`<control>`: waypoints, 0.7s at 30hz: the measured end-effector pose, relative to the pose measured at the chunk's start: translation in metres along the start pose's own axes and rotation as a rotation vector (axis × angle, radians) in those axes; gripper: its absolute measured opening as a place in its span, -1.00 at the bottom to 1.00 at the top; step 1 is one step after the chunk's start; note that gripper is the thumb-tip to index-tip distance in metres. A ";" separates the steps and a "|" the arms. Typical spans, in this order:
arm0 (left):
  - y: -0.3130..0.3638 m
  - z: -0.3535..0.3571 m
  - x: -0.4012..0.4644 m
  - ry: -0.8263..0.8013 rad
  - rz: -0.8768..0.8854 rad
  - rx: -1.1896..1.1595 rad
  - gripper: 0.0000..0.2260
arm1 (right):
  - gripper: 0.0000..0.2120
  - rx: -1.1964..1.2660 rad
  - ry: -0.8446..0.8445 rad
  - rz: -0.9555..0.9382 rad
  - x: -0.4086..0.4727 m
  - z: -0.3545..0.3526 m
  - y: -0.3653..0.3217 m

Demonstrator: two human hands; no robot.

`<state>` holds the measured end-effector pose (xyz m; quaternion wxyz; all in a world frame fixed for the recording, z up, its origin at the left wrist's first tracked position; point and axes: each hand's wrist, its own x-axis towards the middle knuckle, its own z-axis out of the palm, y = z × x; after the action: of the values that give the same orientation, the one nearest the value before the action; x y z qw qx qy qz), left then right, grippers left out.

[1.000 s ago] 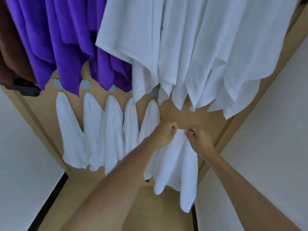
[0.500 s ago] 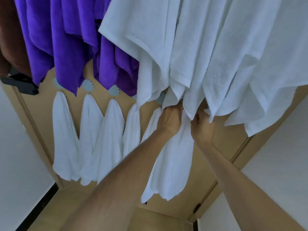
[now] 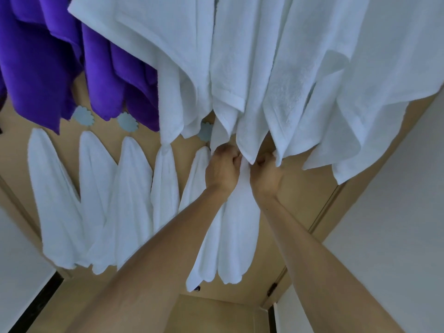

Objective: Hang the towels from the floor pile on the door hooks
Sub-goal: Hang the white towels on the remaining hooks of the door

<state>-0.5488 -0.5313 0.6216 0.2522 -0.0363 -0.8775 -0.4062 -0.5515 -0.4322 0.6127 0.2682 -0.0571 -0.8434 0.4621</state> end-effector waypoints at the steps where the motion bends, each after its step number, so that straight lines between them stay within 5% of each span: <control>1: -0.009 0.004 -0.005 -0.016 0.007 0.007 -0.81 | -0.72 -0.012 0.049 -0.022 -0.001 0.006 0.002; 4: -0.035 0.017 -0.023 -0.014 0.028 -0.012 -0.82 | -0.89 -0.032 0.150 -0.183 -0.011 0.020 0.016; 6: -0.045 0.026 -0.035 0.009 0.077 -0.010 -0.92 | -0.88 -0.090 0.199 -0.335 -0.018 0.029 0.032; 8: -0.050 0.033 -0.046 -0.019 0.085 -0.032 -0.81 | -0.75 -0.135 0.165 -0.404 -0.028 0.035 0.047; 13: -0.064 0.045 -0.074 -0.178 0.069 -0.037 -0.54 | -0.57 -0.075 -0.026 -0.461 -0.058 0.038 0.074; 21: -0.099 0.077 -0.122 -0.340 0.111 0.022 -0.40 | -0.48 -0.201 -0.191 -0.356 -0.093 0.035 0.120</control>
<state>-0.5010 -0.5236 0.4537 0.1225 -0.1504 -0.9085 -0.3702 -0.5085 -0.4218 0.4634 0.2575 0.1102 -0.9036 0.3242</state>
